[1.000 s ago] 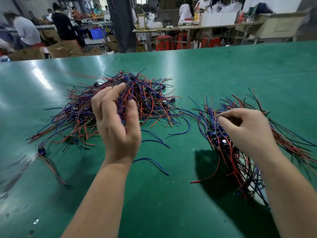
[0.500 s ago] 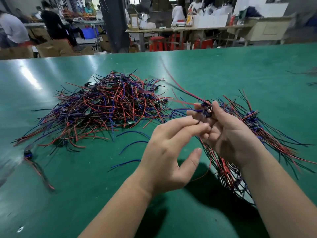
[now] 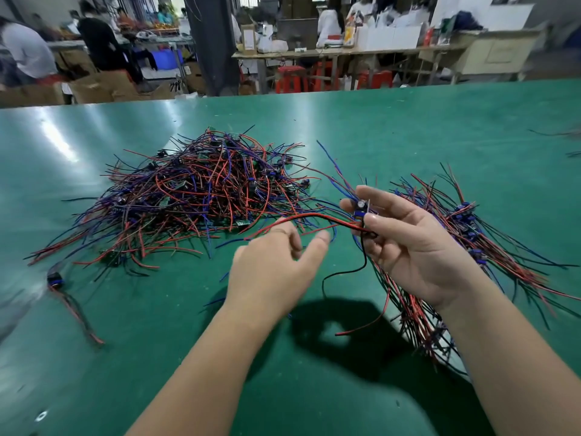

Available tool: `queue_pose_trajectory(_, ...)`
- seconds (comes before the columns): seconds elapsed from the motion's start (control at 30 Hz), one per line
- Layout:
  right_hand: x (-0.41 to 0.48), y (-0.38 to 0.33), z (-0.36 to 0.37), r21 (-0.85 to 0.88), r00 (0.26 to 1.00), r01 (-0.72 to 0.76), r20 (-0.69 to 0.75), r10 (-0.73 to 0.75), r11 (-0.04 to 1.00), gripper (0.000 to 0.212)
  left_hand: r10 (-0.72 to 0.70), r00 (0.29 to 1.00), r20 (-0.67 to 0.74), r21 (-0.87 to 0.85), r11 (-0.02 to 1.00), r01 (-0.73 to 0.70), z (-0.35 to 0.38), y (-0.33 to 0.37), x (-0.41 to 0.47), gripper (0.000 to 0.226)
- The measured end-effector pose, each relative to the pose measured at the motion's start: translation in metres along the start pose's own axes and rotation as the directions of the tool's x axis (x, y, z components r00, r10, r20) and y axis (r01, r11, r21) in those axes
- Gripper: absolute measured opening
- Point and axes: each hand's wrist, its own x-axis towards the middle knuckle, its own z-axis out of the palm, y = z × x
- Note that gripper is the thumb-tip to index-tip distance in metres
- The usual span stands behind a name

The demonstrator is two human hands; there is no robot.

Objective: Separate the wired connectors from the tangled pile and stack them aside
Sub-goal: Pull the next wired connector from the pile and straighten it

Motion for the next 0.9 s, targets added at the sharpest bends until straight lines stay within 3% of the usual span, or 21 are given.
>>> queue_pose_trajectory(0.1,0.000,0.002,0.001,-0.034,0.999,0.033,0.007,-0.033,0.999,0.039,-0.131,0.991,-0.024,-0.295,0.948,0.118,-0.010,-0.002,0.006,0.031)
queue_pose_trajectory(0.2,0.001,0.007,0.001,-0.128,0.998,0.066,0.028,-0.063,0.990,0.045,-0.146,0.988,0.053,-0.663,0.735,0.144,-0.014,0.006,0.006,0.028)
queue_pose_trajectory(0.3,-0.001,0.015,0.004,-0.260,0.992,0.105,0.098,-0.082,0.960,0.045,-0.114,0.966,0.232,-0.666,0.706,0.243,-0.005,0.013,0.001,0.045)
queue_pose_trajectory(0.43,-0.002,0.019,0.007,-0.394,0.986,0.128,0.149,-0.075,0.910,0.048,-0.131,0.932,0.338,-0.639,0.695,0.330,-0.002,0.009,0.002,0.015)
queue_pose_trajectory(0.57,-0.001,0.015,0.006,-0.436,0.989,0.135,0.113,-0.095,0.890,0.057,-0.135,0.907,0.398,-0.709,0.582,0.398,-0.008,0.004,0.009,0.014)
queue_pose_trajectory(0.63,-0.002,0.012,0.006,-0.418,0.990,0.141,0.069,-0.123,0.897,0.056,-0.216,0.917,0.335,-0.763,0.508,0.399,-0.012,0.001,0.013,0.014)
queue_pose_trajectory(0.7,-0.003,0.007,0.005,-0.370,0.987,0.160,0.028,-0.161,0.915,0.046,-0.334,0.926,0.176,-0.799,0.501,0.332,-0.018,-0.010,0.020,0.016)
queue_pose_trajectory(0.8,-0.005,0.000,0.003,-0.182,0.988,0.155,0.006,-0.156,0.971,0.025,-0.397,0.905,-0.151,-0.677,0.709,0.198,-0.029,-0.037,0.029,0.018)
queue_pose_trajectory(0.9,-0.007,-0.008,0.001,0.042,0.989,0.144,0.030,-0.145,0.989,0.019,-0.360,0.879,-0.311,-0.481,0.858,0.182,-0.031,-0.060,0.034,0.020)
